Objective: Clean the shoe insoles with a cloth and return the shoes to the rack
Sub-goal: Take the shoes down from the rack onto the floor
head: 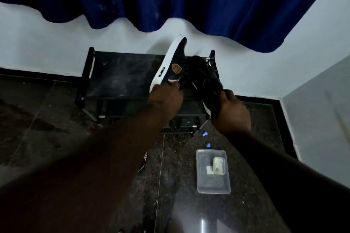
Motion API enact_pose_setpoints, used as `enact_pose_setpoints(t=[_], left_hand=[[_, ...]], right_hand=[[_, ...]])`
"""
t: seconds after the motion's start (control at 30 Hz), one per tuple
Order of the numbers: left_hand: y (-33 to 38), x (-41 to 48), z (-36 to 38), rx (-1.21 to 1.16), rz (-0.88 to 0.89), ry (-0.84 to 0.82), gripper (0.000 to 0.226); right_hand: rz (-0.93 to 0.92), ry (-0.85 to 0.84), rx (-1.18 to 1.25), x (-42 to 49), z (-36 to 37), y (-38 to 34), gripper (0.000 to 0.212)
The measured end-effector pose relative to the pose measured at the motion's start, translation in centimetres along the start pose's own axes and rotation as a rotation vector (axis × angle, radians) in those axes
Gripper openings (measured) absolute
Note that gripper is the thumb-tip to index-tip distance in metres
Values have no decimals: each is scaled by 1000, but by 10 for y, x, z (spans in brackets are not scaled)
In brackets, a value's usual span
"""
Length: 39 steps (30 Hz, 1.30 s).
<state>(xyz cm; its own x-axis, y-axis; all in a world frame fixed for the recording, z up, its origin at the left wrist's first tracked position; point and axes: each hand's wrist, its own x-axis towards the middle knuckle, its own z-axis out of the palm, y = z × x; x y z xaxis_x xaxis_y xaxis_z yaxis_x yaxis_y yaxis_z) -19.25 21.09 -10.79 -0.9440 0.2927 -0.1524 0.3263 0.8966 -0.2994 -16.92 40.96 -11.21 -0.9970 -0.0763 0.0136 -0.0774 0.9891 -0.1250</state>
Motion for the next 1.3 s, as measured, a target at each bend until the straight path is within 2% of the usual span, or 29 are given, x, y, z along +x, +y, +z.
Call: enact_pose_setpoints(t=[0.13, 0.2, 0.3, 0.43, 0.57, 0.77, 0.87, 0.97, 1.03, 1.1, 1.2, 1.3], left_hand=[[2, 12, 13, -21, -74, -49, 37], [4, 17, 19, 73, 39, 0, 39], [2, 25, 29, 133, 114, 28, 56], [5, 28, 43, 246, 125, 59, 44], [3, 36, 55, 263, 108, 39, 49], [-5, 56, 57, 116, -29, -46, 34], [-21, 55, 64, 22, -16, 73, 34], [-41, 43, 72, 24, 56, 206, 40], [-48, 22, 72, 23, 134, 287, 35], [-45, -10, 68, -45, 119, 370, 38], [-27, -62, 52, -186, 65, 512, 43], [-10, -107, 57, -303, 132, 488, 29]], right_hand=[[-62, -150, -90, 3, 8, 13, 52], [-87, -182, -116, 9, 12, 12, 49], [-81, -185, -178, 21, 14, 10, 45], [-30, -175, -230, 27, 19, 7, 34], [-21, -155, -257, 24, 25, 5, 22], [-64, -105, -245, 11, 29, 10, 39], [-99, -22, -220, -5, 33, 11, 42], [-124, 83, -177, -32, 38, 7, 38], [-107, 173, -142, -52, 42, 4, 40], [-89, 247, -66, -71, 47, -1, 35], [-31, 285, -11, -98, 51, -5, 29], [3, 250, 12, -133, 57, -2, 29]])
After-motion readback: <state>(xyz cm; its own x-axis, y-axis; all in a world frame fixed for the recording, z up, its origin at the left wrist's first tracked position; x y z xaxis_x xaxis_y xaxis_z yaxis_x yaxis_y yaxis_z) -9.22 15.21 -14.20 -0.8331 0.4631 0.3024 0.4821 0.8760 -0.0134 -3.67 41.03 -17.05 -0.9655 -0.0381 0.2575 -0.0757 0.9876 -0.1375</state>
